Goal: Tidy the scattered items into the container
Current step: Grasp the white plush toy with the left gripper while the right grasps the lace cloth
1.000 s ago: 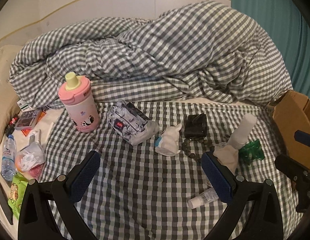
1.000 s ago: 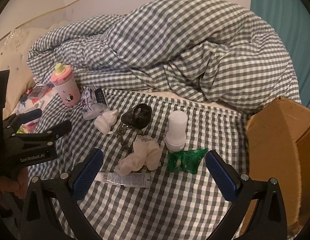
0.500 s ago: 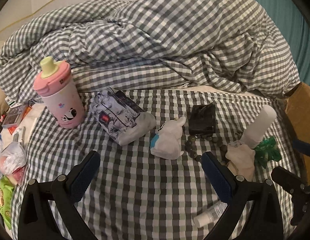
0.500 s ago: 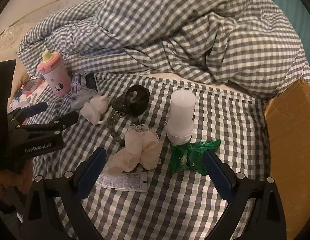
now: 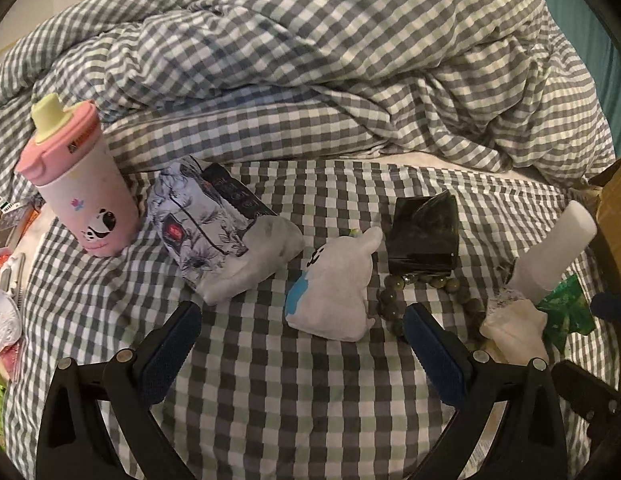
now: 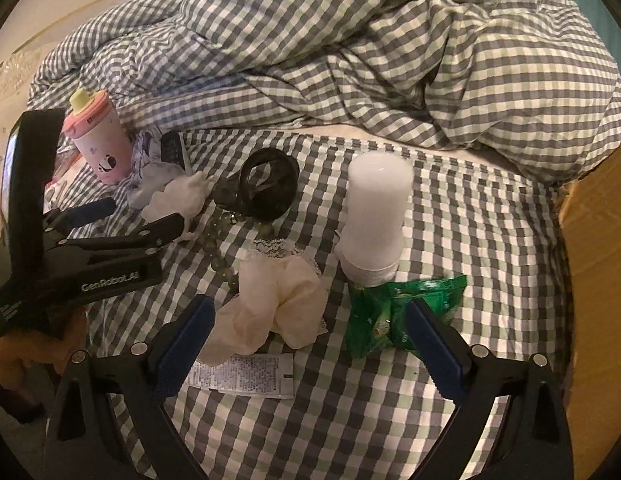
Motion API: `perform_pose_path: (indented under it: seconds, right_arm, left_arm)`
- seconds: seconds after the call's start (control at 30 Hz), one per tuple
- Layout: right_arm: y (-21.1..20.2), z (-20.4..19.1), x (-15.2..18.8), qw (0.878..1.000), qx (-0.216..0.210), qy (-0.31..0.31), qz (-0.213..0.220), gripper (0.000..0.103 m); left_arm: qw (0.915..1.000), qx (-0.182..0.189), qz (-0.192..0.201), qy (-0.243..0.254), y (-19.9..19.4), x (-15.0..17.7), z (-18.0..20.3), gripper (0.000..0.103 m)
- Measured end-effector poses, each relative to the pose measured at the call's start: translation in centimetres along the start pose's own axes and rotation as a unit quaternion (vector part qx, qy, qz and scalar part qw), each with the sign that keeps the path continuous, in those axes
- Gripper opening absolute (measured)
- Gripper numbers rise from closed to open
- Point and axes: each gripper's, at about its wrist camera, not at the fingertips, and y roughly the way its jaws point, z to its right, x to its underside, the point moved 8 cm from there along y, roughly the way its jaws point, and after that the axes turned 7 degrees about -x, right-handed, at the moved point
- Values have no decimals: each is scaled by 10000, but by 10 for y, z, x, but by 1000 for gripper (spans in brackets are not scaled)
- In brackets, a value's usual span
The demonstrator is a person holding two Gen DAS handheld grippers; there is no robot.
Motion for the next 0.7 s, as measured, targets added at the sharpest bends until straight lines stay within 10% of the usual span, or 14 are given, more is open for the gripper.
perform_pose_path:
  seconds: [0.5,0.7]
  right_arm:
    - [23,-6,-1,9996,-153,-19,-220,89]
    - [32,-5,0,9995,-150,24,-276,86]
  left_arm:
    - [9998,-54,-197,7,35,5,3,95]
    - [9996,-6,-287,-37,42,7,3,54]
